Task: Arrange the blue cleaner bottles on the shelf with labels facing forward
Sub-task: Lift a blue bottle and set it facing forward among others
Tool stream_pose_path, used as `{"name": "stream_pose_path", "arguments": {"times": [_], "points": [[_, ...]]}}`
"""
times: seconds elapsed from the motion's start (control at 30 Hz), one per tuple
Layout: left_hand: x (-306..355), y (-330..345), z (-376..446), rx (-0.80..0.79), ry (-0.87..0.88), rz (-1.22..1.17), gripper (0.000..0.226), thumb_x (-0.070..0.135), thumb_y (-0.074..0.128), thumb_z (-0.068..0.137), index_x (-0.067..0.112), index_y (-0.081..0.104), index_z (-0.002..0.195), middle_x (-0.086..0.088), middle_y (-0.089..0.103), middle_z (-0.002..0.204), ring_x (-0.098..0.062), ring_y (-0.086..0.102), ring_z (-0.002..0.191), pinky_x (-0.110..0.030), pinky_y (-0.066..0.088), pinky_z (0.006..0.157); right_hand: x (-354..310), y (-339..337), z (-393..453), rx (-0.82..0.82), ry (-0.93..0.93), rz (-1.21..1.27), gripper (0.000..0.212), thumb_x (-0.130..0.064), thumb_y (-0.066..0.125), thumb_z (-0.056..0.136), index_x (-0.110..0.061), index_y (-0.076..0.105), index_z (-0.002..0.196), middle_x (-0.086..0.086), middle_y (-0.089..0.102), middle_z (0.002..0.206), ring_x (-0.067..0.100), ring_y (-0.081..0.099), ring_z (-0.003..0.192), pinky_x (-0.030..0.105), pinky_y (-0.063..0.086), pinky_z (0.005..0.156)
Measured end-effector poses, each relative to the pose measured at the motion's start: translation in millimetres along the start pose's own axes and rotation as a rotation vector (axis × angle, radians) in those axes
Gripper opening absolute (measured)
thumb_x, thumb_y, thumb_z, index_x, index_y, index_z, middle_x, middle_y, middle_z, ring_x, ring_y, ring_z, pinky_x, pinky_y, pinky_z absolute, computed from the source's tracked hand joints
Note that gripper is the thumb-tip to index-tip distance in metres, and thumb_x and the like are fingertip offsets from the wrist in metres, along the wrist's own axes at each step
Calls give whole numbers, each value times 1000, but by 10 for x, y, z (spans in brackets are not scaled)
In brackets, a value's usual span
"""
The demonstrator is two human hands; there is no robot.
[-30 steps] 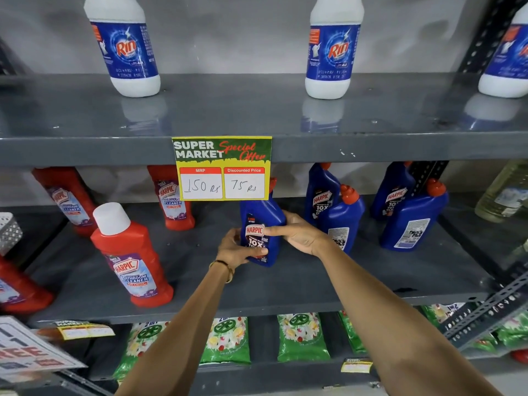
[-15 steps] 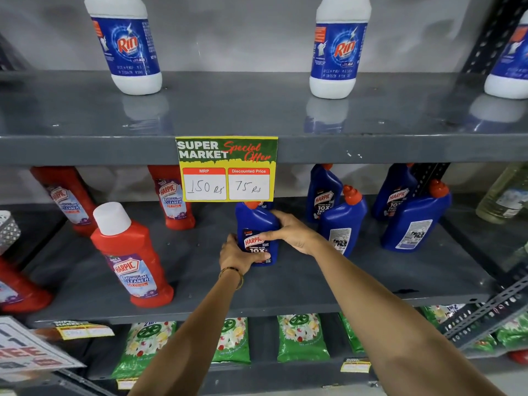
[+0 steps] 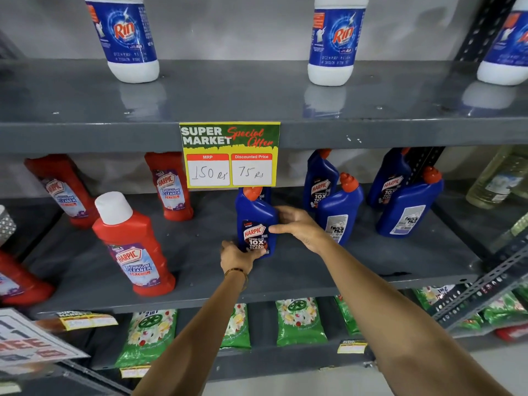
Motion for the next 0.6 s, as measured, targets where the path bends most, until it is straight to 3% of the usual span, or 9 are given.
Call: {"name": "stream_pose_path", "arguments": {"times": [0.07, 0.17, 0.37, 0.5, 0.6], "points": [[-54, -6, -90, 27, -13, -32, 70, 25, 83, 63, -3, 43, 112, -20, 58, 121, -36, 57, 110, -41, 47, 87, 90, -131, -84, 83, 20, 8, 65, -4, 75, 72, -8, 49, 132, 11, 56, 135, 22, 51, 126, 36, 39, 109], [-102, 73, -224, 24, -3, -65, 67, 24, 84, 61, -1, 46, 111, -19, 59, 120, -34, 56, 111, -41, 47, 90, 218, -312, -267, 193, 32, 16, 58, -7, 72, 76, -6, 51, 130, 13, 55, 134, 23, 50, 126, 28, 40, 102], [47, 552, -485, -107, 80, -38, 64, 28, 81, 65, 2, 48, 113, -15, 61, 117, -31, 56, 109, -38, 46, 91, 527, -790, -640, 347, 79, 70, 48, -11, 73, 76, -3, 58, 121, 15, 62, 125, 20, 58, 113, 27, 43, 97], [226, 879, -559, -202, 127, 31, 66, 30, 79, 68, 1, 46, 118, -15, 59, 121, -31, 54, 113, -37, 44, 91, 638, -1149, -767, 408, 112, 83, 42, -10, 73, 77, 0, 62, 116, 10, 64, 106, 16, 57, 100, 24, 46, 83], [366, 1107, -507, -218, 136, 49, 69, 31, 79, 68, 2, 46, 120, -15, 59, 123, -31, 54, 115, -39, 45, 93, 759, -1493, -753, 431, 162, 63, 39, -13, 73, 77, 0, 63, 112, 9, 63, 104, 20, 59, 102, 33, 47, 91]]}}
Point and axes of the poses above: each hand's wrist, its own z-axis towards the middle knuckle, its own y-axis out of the palm, x = y × z, the point moved 9 cm from there along z, towards the middle knuckle
